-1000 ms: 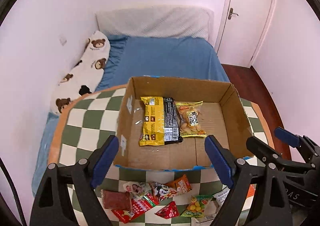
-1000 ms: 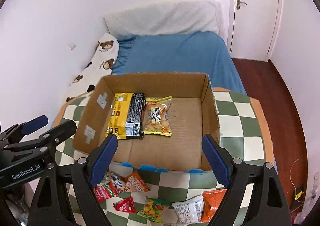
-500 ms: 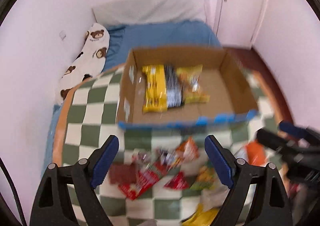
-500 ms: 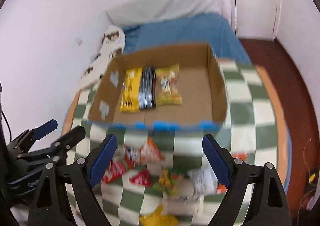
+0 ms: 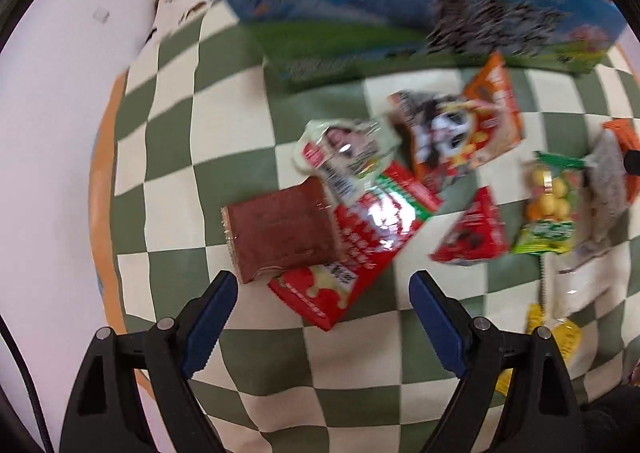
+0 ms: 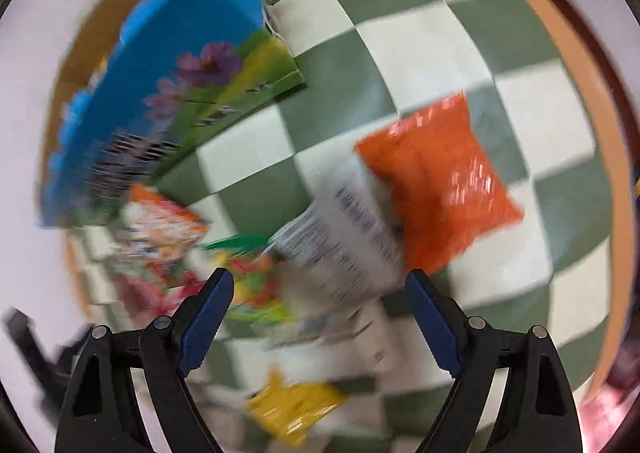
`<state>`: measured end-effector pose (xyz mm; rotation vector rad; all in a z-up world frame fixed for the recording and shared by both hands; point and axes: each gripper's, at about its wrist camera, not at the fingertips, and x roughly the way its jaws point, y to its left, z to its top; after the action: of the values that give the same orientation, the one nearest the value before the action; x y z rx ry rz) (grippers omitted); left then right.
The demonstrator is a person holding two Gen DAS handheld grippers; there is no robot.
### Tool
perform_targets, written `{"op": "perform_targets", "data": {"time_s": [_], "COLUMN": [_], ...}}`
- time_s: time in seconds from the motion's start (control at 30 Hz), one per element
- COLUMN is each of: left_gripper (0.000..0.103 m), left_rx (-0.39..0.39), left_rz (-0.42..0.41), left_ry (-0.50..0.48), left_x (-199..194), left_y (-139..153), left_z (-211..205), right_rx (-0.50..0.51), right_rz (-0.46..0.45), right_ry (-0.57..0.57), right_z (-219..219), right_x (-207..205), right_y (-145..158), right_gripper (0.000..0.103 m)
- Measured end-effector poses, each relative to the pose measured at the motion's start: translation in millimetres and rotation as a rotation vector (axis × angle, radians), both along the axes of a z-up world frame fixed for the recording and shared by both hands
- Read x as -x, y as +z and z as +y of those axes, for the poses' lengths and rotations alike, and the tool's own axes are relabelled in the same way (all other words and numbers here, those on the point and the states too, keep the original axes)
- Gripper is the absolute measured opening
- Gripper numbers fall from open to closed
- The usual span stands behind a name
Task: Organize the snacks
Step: 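Grasp the red snack packet with left tool while right tool grasps white bread packet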
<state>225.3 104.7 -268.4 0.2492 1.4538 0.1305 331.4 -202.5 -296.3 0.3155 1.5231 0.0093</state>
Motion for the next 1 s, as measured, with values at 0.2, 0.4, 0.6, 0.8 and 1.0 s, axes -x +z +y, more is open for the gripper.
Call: {"op": "perform_targets", "data": {"time_s": [0.2, 0.4, 0.6, 0.8, 1.0], "left_gripper": [0.088, 0.088, 0.088, 0.088, 0.08], "left_rx": [-0.015, -0.077, -0.046, -0.063, -0.008], "left_rz": [0.042, 0.073, 0.165, 0.165, 0.156], "left_ry": [-0.007, -0.197, -0.308, -0.335, -0.278], "left_x": [-12.8, -23.3, -17.5, -24.5, -39.4], "left_y": [-17.3, -35.0, -59.7, -68.7, -65.2], "left_z": [18.4, 2.4, -20.0, -28.5, -29.0], "right_rx": [0.146, 0.092, 0.057, 0.062, 0.065], "right_rz": [0.064, 0.119, 0.147, 0.158, 0.16], "right_ry": [0.172, 0.137, 0.151, 0.16, 0.176], "right_z": [30.6, 31.9, 36.8, 35.1, 48.2], "right_x": [-13.6, -16.7, -13.1, -14.1, -26.6], "right_y": [-43.5, -62.1, -60.3, -62.8, -72.5], "right_gripper": [0.075, 0.065, 0.061, 0.061, 0.061]}}
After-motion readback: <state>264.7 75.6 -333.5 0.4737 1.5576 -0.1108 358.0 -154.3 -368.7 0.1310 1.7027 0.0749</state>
